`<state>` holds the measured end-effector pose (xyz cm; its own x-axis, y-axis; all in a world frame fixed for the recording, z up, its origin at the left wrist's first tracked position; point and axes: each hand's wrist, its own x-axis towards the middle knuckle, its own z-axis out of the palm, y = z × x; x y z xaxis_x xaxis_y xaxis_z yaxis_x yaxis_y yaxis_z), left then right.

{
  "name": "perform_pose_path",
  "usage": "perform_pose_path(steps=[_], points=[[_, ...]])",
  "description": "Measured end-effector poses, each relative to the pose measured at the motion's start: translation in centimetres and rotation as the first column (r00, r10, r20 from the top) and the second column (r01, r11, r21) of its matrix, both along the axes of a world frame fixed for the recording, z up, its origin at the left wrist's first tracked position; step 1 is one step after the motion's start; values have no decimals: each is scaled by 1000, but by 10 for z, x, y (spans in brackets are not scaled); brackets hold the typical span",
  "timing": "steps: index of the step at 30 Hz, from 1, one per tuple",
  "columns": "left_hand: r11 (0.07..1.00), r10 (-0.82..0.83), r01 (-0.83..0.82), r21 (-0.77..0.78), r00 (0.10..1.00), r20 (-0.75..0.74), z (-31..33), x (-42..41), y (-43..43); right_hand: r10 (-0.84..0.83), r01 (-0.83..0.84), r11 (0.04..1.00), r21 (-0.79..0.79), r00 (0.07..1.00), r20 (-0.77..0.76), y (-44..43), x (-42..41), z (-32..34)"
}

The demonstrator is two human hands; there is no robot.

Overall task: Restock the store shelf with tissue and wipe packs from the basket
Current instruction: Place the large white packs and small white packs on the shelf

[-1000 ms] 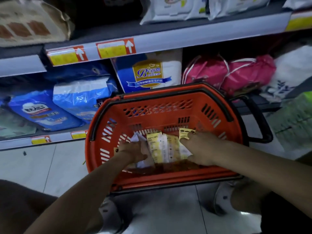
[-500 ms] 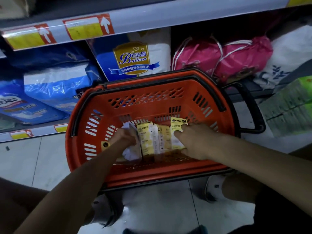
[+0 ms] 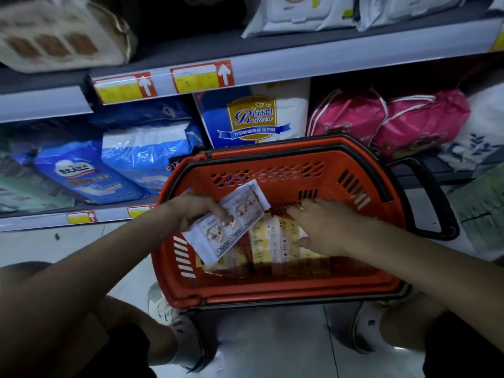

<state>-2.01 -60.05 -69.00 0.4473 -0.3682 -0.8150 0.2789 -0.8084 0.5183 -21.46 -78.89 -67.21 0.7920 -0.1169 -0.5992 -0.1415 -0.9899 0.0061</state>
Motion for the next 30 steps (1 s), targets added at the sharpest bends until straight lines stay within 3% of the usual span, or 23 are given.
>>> perform_pose_path(steps=[3,5,7,11,14,16,19,23,27,30], points=[[989,-29,18,-148,997,-76,30,-6,8,-183,156,961,229,978,102,-1,7,8],[970,-19,-4,-244,995,-94,40,-11,10,-408,295,803,518,905,117,-2,10,13],[950,-9,-27,-310,993,-116,46,-16,9,-596,385,613,690,798,84,-2,13,21],[925,88,-163,-344,971,-222,45,-23,10,-763,391,467,793,631,139,-4,14,20],[898,205,-308,-315,925,-319,43,-28,12,-834,397,324,859,548,61,-2,15,16],[870,254,-373,-322,900,-355,43,-31,12,-824,384,375,844,555,113,1,13,14],[845,262,-376,-381,911,-319,45,-31,10,-694,279,607,744,642,326,4,9,14],[810,269,-417,-412,889,-371,52,-30,10,-564,192,741,643,699,440,0,5,9],[783,308,-502,-366,825,-473,50,-35,14,-614,148,709,690,611,500,-7,10,14],[759,296,-508,-407,826,-479,52,-39,17,-682,169,565,808,647,341,-13,13,23]])
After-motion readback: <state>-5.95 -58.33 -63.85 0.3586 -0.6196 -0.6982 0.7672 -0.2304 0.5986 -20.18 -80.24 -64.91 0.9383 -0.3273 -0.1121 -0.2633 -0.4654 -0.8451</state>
